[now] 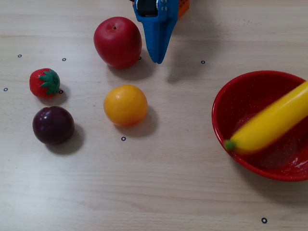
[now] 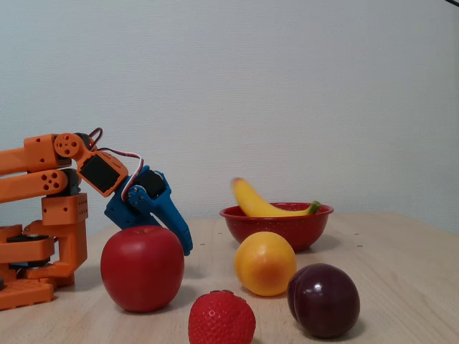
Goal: Put the banana in the red bowl.
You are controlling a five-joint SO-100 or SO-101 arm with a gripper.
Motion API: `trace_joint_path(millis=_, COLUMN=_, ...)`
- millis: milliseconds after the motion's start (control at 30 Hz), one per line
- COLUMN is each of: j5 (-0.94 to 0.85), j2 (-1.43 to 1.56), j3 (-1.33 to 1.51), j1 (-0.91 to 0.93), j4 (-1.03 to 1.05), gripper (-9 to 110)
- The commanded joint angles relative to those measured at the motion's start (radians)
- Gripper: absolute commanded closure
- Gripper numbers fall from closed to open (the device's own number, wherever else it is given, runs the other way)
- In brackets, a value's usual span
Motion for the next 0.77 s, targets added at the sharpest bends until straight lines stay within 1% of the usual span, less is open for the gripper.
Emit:
trace_joint_path(millis=0, j5=-0.032, j2=0.008, j3=-0.051, j1=0.009, j4=-0.008, gripper=101)
trace_joint_path(millis=100, j5=-0.023, j2=0.008, j3=-0.051, j1=0.012, j4=-0.008, gripper=100)
trace_joint_path(millis=167, j5=-0.023, j2=0.008, j3=-0.051, j1=0.012, j4=-0.008, gripper=101)
trace_joint_path(millis=733, j5=-0.023, j2=0.008, j3=-0.051, j1=0.014, j4=-0.008, gripper=101)
